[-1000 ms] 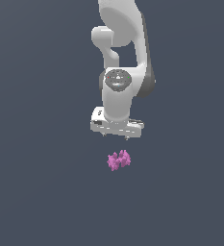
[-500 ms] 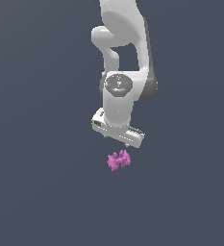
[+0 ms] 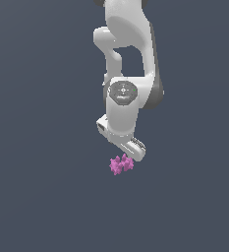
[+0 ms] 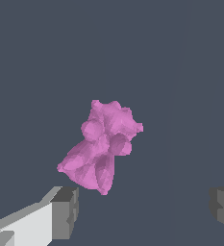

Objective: Pick up the object and move it to a goal position.

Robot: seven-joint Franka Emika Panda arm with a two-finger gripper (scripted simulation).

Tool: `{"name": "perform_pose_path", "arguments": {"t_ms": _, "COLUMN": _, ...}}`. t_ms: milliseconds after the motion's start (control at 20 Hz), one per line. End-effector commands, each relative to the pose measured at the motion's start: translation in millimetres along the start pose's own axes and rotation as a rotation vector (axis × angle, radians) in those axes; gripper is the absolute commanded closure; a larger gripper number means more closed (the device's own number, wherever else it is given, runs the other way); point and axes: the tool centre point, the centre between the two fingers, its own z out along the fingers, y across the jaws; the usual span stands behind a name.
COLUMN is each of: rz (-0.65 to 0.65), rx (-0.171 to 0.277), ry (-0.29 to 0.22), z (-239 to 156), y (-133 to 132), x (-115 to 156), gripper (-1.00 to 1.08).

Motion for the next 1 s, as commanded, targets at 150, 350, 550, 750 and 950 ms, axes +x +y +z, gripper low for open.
{"name": "perform_pose_path", "arguments": {"t_ms": 150, "rz": 0.149, "rx": 0.004, "ry": 0.005, "z": 1.3, "y": -9.0, "x": 6.2, "gripper": -0.92}}
{"name": "perform_pose_path", "arguments": {"t_ms": 350, "rz": 0.256, "rx": 0.007, "ry": 0.009, "z": 2.2, "y": -15.7, "x": 10.4, "gripper": -0.92}}
{"name": "perform_pose_path", "arguments": {"t_ms": 550, "rz": 0.348, "rx": 0.01, "ry": 0.013, "z": 3.0, "y": -21.6, "x": 13.8, "gripper": -0.92}}
{"name": "perform_pose_path", "arguments": {"t_ms": 750, "rz": 0.418, "rx": 0.012, "ry": 0.015, "z": 3.5, "y": -26.2, "x": 16.2, "gripper": -0.92}}
{"name": "perform_pose_path", "arguments": {"t_ms": 950, "rz": 0.466, "rx": 0.014, "ry": 0.017, "z": 3.9, "y": -29.4, "x": 17.8, "gripper": -0.92}}
